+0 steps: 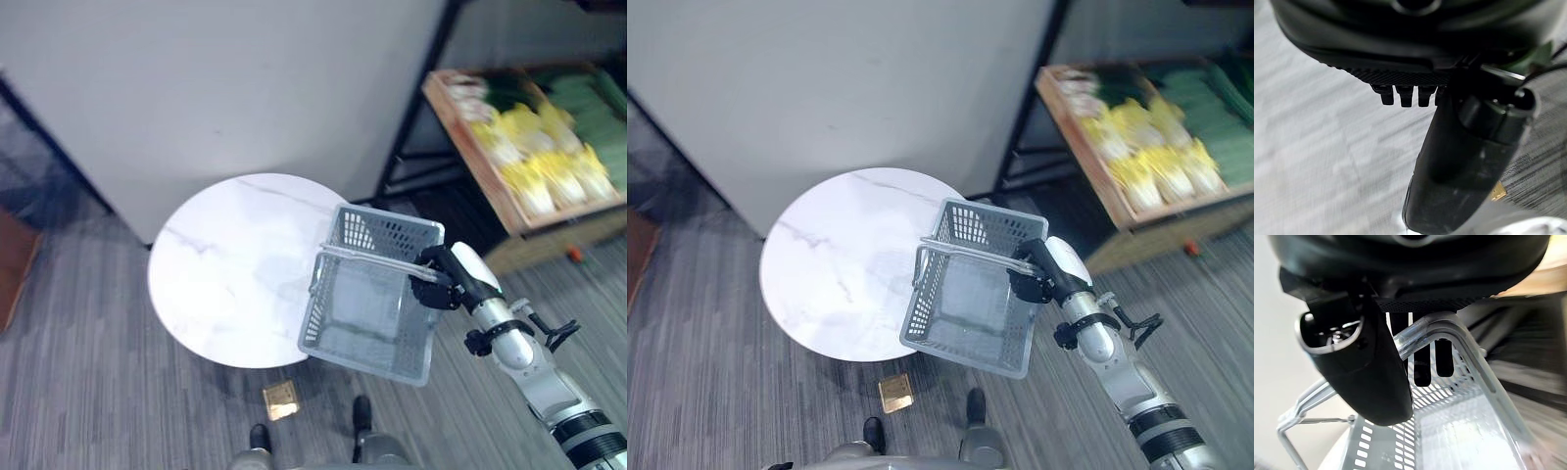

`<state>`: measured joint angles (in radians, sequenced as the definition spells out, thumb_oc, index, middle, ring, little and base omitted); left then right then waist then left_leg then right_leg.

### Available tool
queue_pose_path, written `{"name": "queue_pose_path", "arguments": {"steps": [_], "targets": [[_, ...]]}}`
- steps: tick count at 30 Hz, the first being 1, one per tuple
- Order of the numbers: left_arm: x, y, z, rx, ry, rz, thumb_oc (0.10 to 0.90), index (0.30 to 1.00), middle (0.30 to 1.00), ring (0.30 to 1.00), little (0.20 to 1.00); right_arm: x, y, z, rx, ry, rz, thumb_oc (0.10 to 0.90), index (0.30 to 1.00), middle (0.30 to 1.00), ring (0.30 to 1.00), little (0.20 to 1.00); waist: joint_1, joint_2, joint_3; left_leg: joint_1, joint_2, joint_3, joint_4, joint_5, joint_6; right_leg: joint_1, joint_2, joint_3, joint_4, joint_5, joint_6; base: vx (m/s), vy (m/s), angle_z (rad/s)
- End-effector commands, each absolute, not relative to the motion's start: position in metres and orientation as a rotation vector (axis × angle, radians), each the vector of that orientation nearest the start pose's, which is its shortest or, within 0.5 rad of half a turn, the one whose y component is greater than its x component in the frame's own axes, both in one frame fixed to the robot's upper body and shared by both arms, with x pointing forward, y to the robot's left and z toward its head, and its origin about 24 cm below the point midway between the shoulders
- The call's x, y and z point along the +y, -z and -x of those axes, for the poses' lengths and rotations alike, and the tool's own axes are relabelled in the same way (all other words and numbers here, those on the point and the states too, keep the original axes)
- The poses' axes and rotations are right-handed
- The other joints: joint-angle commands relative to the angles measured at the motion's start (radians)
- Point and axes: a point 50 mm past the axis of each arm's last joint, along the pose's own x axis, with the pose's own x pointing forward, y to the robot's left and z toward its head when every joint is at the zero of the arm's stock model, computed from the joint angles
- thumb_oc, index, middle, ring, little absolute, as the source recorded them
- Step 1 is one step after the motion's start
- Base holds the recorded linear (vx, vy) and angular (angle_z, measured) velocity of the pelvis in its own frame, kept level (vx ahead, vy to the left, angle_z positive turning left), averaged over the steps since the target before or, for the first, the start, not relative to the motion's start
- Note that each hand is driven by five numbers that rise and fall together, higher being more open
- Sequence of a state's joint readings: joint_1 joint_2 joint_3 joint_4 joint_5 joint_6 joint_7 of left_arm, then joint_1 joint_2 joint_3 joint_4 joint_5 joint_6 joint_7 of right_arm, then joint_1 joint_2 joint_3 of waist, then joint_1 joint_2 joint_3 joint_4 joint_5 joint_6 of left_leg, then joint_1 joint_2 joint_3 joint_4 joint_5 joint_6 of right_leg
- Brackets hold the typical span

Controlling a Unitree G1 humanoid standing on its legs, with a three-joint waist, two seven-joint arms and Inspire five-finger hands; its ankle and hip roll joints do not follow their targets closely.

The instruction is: Get the vegetables into the basket

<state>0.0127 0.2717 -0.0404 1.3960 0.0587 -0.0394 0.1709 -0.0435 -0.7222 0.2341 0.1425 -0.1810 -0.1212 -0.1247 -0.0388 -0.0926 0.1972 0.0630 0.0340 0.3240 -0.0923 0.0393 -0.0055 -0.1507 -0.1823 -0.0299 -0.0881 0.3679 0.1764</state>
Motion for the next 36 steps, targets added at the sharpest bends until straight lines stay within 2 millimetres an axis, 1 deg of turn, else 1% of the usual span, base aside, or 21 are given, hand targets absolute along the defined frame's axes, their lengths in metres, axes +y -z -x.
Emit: {"name": "queue_pose_path", "arguments": {"steps": [1, 2, 3, 4, 5, 7, 8, 9, 10, 14, 17, 18, 19, 21, 22, 23, 27, 28, 29, 33, 36], "targets": [[0.287, 0.152, -0.057, 1.319, -0.262, -0.522, 0.900, 1.000, 1.000, 1.000, 1.000, -0.231, -0.161, -0.284, -0.502, 0.015, 0.872, 0.400, 0.300, 0.300, 0.300, 0.300, 0.034, 0.025, 0.004, -0.030, 0.058, -0.015, 0.020, -0.036, -0.025, 0.021, -0.111, -0.161, 0.127, -0.153, 0.062, -0.22, 0.066, -0.80], [0.288, 0.152, -0.058, 1.313, -0.264, -0.521, 0.900, 1.000, 1.000, 1.000, 1.000, -0.230, -0.163, -0.285, -0.512, 0.008, 0.879, 0.400, 0.300, 0.300, 0.300, 0.300, 0.041, 0.031, 0.003, -0.036, 0.068, 0.004, 0.022, -0.032, -0.025, 0.034, -0.118, -0.202, 0.153, -0.180, 0.055, -0.14, 0.043, -0.73], [0.287, 0.152, -0.058, 1.313, -0.264, -0.520, 0.900, 1.000, 1.000, 1.000, 1.000, -0.230, -0.163, -0.285, -0.512, 0.008, 0.880, 0.400, 0.300, 0.300, 0.300, 0.300, 0.041, 0.031, 0.004, -0.035, 0.069, 0.004, 0.022, -0.033, -0.025, 0.034, -0.118, -0.202, 0.155, -0.181, 0.055, -0.14, 0.059, -0.72], [0.286, 0.153, -0.055, 1.317, -0.255, -0.516, 0.900, 1.000, 1.000, 1.000, 1.000, -0.225, -0.167, -0.286, -0.532, -0.014, 0.894, 0.400, 0.300, 0.300, 0.300, 0.300, 0.063, 0.045, -0.006, -0.038, 0.085, 0.042, 0.027, -0.042, -0.030, 0.075, -0.143, -0.281, 0.215, -0.238, 0.054, -0.06, 0.039, -1.09], [0.285, 0.153, -0.055, 1.317, -0.255, -0.515, 0.900, 1.000, 1.000, 1.000, 1.000, -0.225, -0.167, -0.286, -0.532, -0.015, 0.894, 0.400, 0.300, 0.300, 0.300, 0.300, 0.063, 0.046, -0.005, -0.036, 0.085, 0.043, 0.028, -0.044, -0.030, 0.075, -0.144, -0.280, 0.219, -0.241, 0.054, -0.13, 0.016, -1.44], [0.280, 0.156, -0.043, 1.349, -0.248, -0.490, 0.900, 1.000, 1.000, 1.000, 1.000, -0.223, -0.171, -0.287, -0.546, -0.036, 0.917, 0.400, 0.300, 0.300, 0.300, 0.300, 0.075, 0.040, -0.024, -0.050, 0.097, 0.119, 0.050, -0.034, -0.042, 0.129, -0.153, -0.299, 0.186, -0.254, 0.060, -0.11, -0.116, -1.18], [0.280, 0.157, -0.043, 1.350, -0.248, -0.490, 0.900, 1.000, 1.000, 1.000, 1.000, -0.223, -0.171, -0.287, -0.545, -0.035, 0.917, 0.400, 0.300, 0.300, 0.300, 0.300, 0.077, 0.041, -0.024, -0.049, 0.097, 0.120, 0.051, -0.035, -0.043, 0.131, -0.151, -0.299, 0.182, -0.251, 0.060, -0.04, -0.256, -0.92], [0.277, 0.158, -0.036, 1.374, -0.244, -0.476, 0.900, 1.000, 1.000, 1.000, 1.000, -0.224, -0.176, -0.286, -0.564, -0.026, 0.937, 0.400, 0.300, 0.300, 0.300, 0.300, 0.071, 0.046, -0.032, -0.046, 0.119, 0.170, 0.066, -0.021, -0.063, 0.148, -0.138, -0.327, 0.117, -0.251, 0.065, 0.02, -0.258, -0.99], [0.275, 0.159, -0.036, 1.379, -0.240, -0.475, 0.900, 1.000, 1.000, 1.000, 1.000, -0.226, -0.175, -0.284, -0.560, -0.023, 0.942, 0.400, 0.300, 0.300, 0.300, 0.300, 0.066, 0.051, -0.032, -0.040, 0.133, 0.183, 0.070, -0.014, -0.074, 0.150, -0.124, -0.326, 0.103, -0.256, 0.059, 0.04, -0.393, -0.88], [0.262, 0.163, -0.043, 1.360, -0.205, -0.462, 0.900, 1.000, 1.000, 1.000, 1.000, -0.244, -0.172, -0.272, -0.521, 0.015, 0.991, 0.400, 0.300, 0.300, 0.300, 0.300, 0.016, 0.091, -0.019, -0.033, 0.186, 0.182, 0.056, 0.044, -0.117, 0.141, -0.068, -0.312, 0.103, -0.307, 0.029, 0.02, -0.266, -0.56], [0.250, 0.164, -0.056, 1.317, -0.163, -0.458, 0.900, 1.000, 1.000, 1.000, 1.000, -0.269, -0.169, -0.262, -0.464, 0.086, 1.092, 0.400, 0.300, 0.300, 0.300, 0.300, -0.015, 0.118, -0.005, -0.043, 0.248, 0.169, 0.093, 0.078, -0.159, 0.144, -0.004, -0.296, 0.094, -0.343, -0.007, 0.04, -0.378, -0.11], [0.247, 0.164, -0.063, 1.283, -0.165, -0.449, 0.900, 1.000, 1.000, 1.000, 1.000, -0.276, -0.170, -0.261, -0.451, 0.106, 1.133, 0.400, 0.300, 0.300, 0.300, 0.300, -0.016, 0.115, 0.009, -0.063, 0.260, 0.121, 0.172, 0.068, -0.171, 0.153, 0.019, -0.278, 0.075, -0.351, -0.021, -0.04, -0.324, -0.15], [0.244, 0.164, -0.068, 1.266, -0.172, -0.435, 0.900, 1.000, 1.000, 1.000, 1.000, -0.279, -0.172, -0.262, -0.446, 0.112, 1.154, 0.400, 0.300, 0.300, 0.300, 0.300, -0.005, 0.113, 0.022, -0.085, 0.247, 0.059, 0.198, 0.086, -0.160, 0.145, 0.028, -0.271, 0.068, -0.338, -0.035, -0.04, -0.269, -0.34], [0.240, 0.164, -0.069, 1.257, -0.191, -0.402, 0.900, 1.000, 1.000, 1.000, 1.000, -0.281, -0.171, -0.267, -0.433, 0.111, 1.168, 0.400, 0.300, 0.300, 0.300, 0.300, 0.021, 0.106, 0.025, -0.118, 0.166, -0.107, 0.186, 0.052, -0.139, 0.143, 0.038, -0.232, 0.048, -0.335, -0.040, 0.00, -0.108, -0.79], [0.240, 0.164, -0.069, 1.256, -0.192, -0.402, 0.900, 1.000, 1.000, 1.000, 1.000, -0.281, -0.171, -0.267, -0.434, 0.111, 1.168, 0.400, 0.300, 0.300, 0.300, 0.300, 0.020, 0.105, 0.023, -0.121, 0.164, -0.108, 0.186, 0.055, -0.137, 0.140, 0.037, -0.233, 0.047, -0.333, -0.040, 0.11, -0.120, -1.09], [0.239, 0.166, -0.059, 1.286, -0.200, -0.376, 0.900, 1.000, 1.000, 1.000, 1.000, -0.280, -0.168, -0.269, -0.419, 0.094, 1.149, 0.400, 0.300, 0.300, 0.300, 0.300, 0.037, 0.098, 0.019, -0.135, 0.109, -0.220, 0.152, 0.019, -0.116, 0.130, 0.055, -0.174, 0.039, -0.328, -0.042, 0.12, -0.094, -1.03], [0.237, 0.168, -0.053, 1.298, -0.185, -0.348, 0.900, 1.000, 1.000, 1.000, 1.000, -0.283, -0.164, -0.269, -0.391, 0.082, 1.133, 0.400, 0.300, 0.300, 0.300, 0.300, 0.057, 0.101, 0.009, -0.170, 0.104, -0.326, 0.080, 0.074, -0.125, 0.132, 0.076, -0.110, 0.024, -0.323, -0.041, 0.14, -0.034, -0.97], [0.237, 0.168, -0.052, 1.299, -0.185, -0.348, 0.900, 1.000, 1.000, 1.000, 1.000, -0.283, -0.164, -0.269, -0.391, 0.081, 1.133, 0.400, 0.300, 0.300, 0.300, 0.300, 0.057, 0.101, 0.008, -0.169, 0.104, -0.326, 0.078, 0.074, -0.125, 0.132, 0.076, -0.110, 0.024, -0.323, -0.041, 0.23, 0.070, -0.52], [0.238, 0.168, -0.049, 1.304, -0.175, -0.357, 0.900, 1.000, 1.000, 1.000, 1.000, -0.281, -0.160, -0.272, -0.376, 0.065, 1.119, 0.400, 0.300, 0.300, 0.300, 0.300, 0.078, 0.109, 0.011, -0.194, 0.078, -0.432, 0.024, 0.110, -0.133, 0.145, 0.099, -0.047, 0.026, -0.337, -0.044, 0.18, 0.066, -0.56], [0.240, 0.168, -0.048, 1.308, -0.172, -0.372, 0.900, 1.000, 1.000, 1.000, 1.000, -0.282, -0.157, -0.272, -0.361, 0.057, 1.123, 0.400, 0.300, 0.300, 0.300, 0.300, 0.084, 0.115, 0.015, -0.193, 0.056, -0.468, 0.031, 0.104, -0.123, 0.158, 0.108, 0.000, 0.042, -0.359, -0.044, 0.12, 0.112, -1.05], [0.240, 0.168, -0.046, 1.316, -0.157, -0.379, 0.900, 1.000, 1.000, 1.000, 1.000, -0.287, -0.150, -0.268, -0.319, 0.064, 1.126, 0.400, 0.300, 0.300, 0.300, 0.300, 0.078, 0.112, 0.008, -0.162, 0.050, -0.444, 0.031, 0.086, -0.110, 0.167, 0.096, 0.024, 0.058, -0.371, -0.037, 0.10, 0.195, -0.30]]}}
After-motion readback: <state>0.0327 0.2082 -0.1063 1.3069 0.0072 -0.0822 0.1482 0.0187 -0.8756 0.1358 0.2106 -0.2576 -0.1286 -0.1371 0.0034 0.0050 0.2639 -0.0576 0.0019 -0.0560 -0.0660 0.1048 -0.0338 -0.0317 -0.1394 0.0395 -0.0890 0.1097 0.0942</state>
